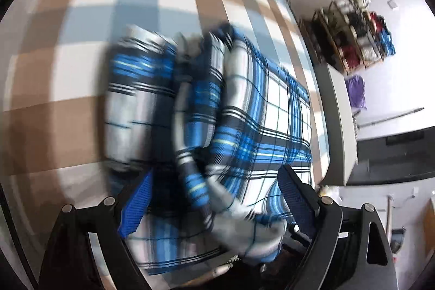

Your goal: Fold large clothes

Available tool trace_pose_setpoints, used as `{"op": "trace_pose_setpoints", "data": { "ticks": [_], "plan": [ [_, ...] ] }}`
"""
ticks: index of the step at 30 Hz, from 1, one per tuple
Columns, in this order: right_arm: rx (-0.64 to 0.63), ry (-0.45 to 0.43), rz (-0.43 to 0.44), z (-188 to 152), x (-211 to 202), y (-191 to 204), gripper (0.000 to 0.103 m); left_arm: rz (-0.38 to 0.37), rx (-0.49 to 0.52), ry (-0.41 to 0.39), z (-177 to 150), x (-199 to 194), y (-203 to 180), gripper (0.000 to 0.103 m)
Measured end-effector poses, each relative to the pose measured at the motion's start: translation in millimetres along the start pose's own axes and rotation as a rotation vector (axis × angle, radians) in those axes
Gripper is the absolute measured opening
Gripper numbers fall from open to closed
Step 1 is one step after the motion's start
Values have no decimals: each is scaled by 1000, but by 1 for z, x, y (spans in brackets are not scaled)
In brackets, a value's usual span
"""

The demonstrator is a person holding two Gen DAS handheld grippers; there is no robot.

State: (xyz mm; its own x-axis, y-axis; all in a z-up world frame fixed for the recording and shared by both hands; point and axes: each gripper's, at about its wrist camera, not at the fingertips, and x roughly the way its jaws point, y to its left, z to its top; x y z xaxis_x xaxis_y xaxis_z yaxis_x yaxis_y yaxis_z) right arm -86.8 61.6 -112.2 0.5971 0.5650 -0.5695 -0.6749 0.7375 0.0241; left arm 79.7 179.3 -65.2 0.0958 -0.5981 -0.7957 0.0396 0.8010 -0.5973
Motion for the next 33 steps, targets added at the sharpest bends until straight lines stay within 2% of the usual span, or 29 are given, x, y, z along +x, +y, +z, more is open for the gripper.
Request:
{"op": "trace_pose_setpoints", "data": {
  "ticks": [2,5,6,7,9,11,13,16,22,26,29,33],
  "plan": [
    [22,-2,17,-1,-3,-2,4,-24,-51,54,8,12,-1,86],
    [42,11,34,-7,-6,-4,4,-65,-110,49,18,17,-5,84],
    [51,17,40,-8,-6,-5,4,-70,-115,41,21,17,-9,74],
    [63,21,48,-8,-6,-6,4,-64,-117,31,24,17,-11,52],
    [82,19,68,-7,-9,-7,4,-42,-131,23,27,17,-14,31],
    [91,9,84,-5,-13,-8,4,-48,-128,34,30,19,-15,17],
    [94,-5,98,-1,-17,-7,4,-37,-125,22,28,15,-13,10],
    [93,-36,94,3,-24,-4,4,-41,-110,-5,27,3,-17,7],
    [100,-127,114,19,-39,3,4,-36,-9,-59,22,-28,-50,7],
    [75,-166,160,31,-37,13,4,-28,15,-85,13,-42,-42,6],
    [32,-164,191,34,-29,29,4,-13,4,-96,8,-47,-26,6],
    [-9,-87,231,37,3,51,4,46,-41,-116,9,-47,1,6]
  ]
}}
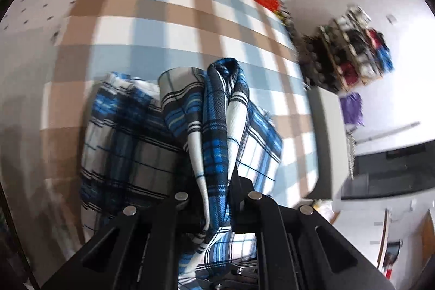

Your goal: Fold large clothes

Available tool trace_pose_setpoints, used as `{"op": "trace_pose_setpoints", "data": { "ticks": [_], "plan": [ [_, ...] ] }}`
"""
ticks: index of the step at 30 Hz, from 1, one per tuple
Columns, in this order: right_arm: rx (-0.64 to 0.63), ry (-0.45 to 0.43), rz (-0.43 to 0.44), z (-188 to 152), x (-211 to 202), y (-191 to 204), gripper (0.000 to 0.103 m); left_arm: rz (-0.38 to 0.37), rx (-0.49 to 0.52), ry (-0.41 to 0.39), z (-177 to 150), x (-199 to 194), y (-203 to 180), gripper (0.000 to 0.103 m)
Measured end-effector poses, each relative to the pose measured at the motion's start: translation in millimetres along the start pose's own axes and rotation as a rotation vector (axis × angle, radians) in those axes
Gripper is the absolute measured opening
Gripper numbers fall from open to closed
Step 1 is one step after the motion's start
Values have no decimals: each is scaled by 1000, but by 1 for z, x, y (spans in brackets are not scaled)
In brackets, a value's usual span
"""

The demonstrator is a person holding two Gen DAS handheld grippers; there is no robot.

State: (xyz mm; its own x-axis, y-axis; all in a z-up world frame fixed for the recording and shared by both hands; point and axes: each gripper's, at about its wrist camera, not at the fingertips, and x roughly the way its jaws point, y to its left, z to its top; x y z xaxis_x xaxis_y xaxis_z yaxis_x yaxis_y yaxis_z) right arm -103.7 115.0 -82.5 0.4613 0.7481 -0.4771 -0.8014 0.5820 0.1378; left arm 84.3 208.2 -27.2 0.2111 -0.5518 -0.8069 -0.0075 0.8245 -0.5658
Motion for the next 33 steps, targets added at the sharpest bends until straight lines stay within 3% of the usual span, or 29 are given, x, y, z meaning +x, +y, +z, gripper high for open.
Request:
{"op": "trace_pose_setpoints", "data": {
  "ticks": [5,8,10,11,13,14,15,18,23,26,29,31,33],
  "plan": [
    [57,116,79,-6,45,10,4,106,-64,-21,-3,0,36,6],
    [143,272,143,-17,77,5,4,215,-96,7,-11,11,53,9],
    [195,399,148,-29,96,1,8,266,-123,5,-17,11,60,19],
    [217,413,153,-34,97,-1,8,264,-133,-6,-20,8,59,22],
    [233,417,166,-34,94,-2,10,308,-155,-29,-24,4,60,40],
    [244,432,177,-34,92,-3,17,337,-156,-46,-26,0,57,42],
    [266,445,206,-32,86,-4,32,352,-143,-60,-28,-3,53,42],
    [304,436,283,-24,58,-9,68,466,-68,-110,-39,-16,35,42],
    [342,350,354,-8,-6,-34,97,577,71,-165,-66,-24,8,42],
    [457,278,346,-13,-33,-80,98,538,108,-139,-80,-20,9,42],
    [619,246,292,-25,-46,-132,98,565,121,-98,-81,-1,15,43],
    [706,245,271,-36,-48,-155,99,608,79,-44,-73,18,33,43],
    [754,245,228,-42,-50,-168,99,604,-11,-12,-66,31,57,43]
  ]
}}
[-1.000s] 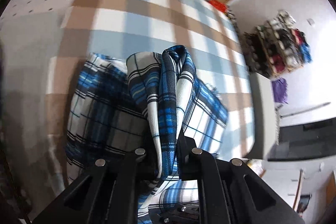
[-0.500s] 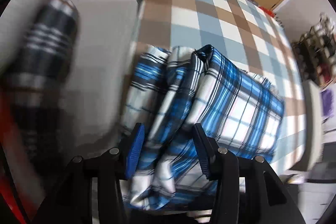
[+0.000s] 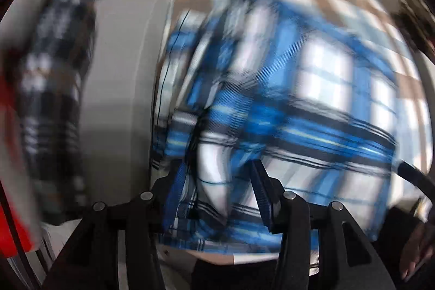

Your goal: Fold large clothes

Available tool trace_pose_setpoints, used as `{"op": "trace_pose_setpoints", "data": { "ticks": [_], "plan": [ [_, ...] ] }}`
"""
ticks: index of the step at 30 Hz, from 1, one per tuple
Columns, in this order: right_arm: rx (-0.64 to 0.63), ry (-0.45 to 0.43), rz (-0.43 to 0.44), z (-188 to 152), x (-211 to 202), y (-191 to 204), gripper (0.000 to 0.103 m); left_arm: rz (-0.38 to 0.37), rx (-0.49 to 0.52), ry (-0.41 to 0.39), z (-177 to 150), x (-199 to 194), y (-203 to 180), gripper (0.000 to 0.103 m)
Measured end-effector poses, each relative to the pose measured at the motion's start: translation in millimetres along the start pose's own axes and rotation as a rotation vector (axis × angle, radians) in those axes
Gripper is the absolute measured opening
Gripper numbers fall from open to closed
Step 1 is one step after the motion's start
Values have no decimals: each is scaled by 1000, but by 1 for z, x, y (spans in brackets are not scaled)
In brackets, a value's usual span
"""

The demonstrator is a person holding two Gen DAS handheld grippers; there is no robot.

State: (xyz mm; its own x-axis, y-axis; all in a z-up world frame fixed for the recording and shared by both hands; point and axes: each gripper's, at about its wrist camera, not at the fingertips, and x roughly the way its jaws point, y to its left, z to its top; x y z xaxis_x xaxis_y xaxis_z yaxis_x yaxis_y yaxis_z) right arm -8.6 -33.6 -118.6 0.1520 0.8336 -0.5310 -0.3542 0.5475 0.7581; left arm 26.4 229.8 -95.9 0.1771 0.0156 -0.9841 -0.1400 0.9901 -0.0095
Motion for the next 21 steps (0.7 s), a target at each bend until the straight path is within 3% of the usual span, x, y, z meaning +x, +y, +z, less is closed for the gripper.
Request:
{"op": "trace_pose_setpoints", "data": {
  "ticks": [3,8,14,16,19,21],
  "plan": [
    [30,-7,-69,2,-3,-10,99,-54,-110,41,6,23,19,61],
    [66,7,-171,2,-7,-30,99,-28,-98,-6,11,2,19,61],
    [164,-5,-117,10,-8,-55,99,-226,-49,-136,59,-42,-3,61],
    [188,-27,-95,10,-9,-58,99,-294,-57,-98,80,-31,-11,61],
    [211,-22,-98,7,-6,-61,99,-264,-56,-10,90,3,-17,61],
    [214,-3,-94,4,-3,-64,100,-287,-81,21,94,28,-14,68]
  ]
}}
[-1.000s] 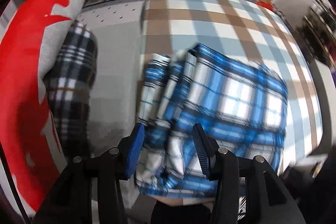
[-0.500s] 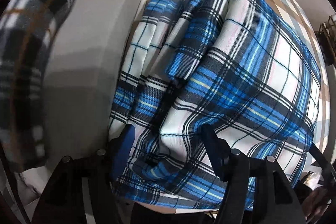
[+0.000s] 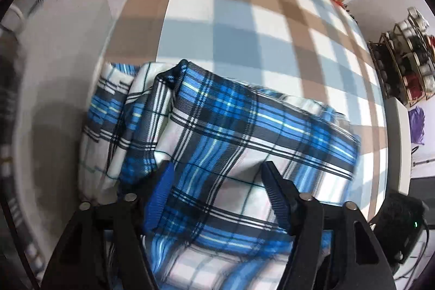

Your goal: Fold large clothes

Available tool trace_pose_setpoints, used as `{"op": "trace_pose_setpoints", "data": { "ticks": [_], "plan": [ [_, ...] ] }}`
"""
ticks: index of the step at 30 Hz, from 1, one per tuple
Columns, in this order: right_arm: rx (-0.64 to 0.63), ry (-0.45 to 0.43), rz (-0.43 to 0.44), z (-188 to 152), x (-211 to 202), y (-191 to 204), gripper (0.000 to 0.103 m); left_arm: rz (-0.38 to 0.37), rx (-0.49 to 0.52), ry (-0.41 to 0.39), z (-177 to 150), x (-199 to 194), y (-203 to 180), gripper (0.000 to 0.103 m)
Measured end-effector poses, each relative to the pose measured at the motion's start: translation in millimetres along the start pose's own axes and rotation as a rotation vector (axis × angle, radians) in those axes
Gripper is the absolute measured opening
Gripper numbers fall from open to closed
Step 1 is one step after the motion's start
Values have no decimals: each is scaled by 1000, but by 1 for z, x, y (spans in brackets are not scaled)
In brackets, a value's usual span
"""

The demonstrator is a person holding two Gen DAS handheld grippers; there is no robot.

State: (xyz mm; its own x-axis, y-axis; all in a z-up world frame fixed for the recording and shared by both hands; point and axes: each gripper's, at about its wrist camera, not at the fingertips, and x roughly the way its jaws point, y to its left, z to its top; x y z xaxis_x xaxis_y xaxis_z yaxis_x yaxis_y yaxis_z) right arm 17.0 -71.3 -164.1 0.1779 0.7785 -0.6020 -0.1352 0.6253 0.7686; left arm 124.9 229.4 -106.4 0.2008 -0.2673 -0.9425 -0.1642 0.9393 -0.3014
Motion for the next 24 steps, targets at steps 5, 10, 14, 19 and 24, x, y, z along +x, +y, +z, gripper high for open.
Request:
{"op": "trace_pose_setpoints", "data": {
  "ticks": [5,10,14,19,24],
  "plan": [
    [5,1,39,-1,0,-2,99,-19,-65,7,0,-18,20,68],
    [9,33,52,9,13,4,97,328,68,-34,-22,-34,18,69],
    [-7,20,-10,14,18,7,66,308,-2,26,-28,-17,40,70],
    [21,-31,12,21,9,-6,36,242,-4,38,-34,-13,43,70],
    [-7,-85,-44,39,-20,-10,31,132,71,39,-42,4,10,70]
  ]
}}
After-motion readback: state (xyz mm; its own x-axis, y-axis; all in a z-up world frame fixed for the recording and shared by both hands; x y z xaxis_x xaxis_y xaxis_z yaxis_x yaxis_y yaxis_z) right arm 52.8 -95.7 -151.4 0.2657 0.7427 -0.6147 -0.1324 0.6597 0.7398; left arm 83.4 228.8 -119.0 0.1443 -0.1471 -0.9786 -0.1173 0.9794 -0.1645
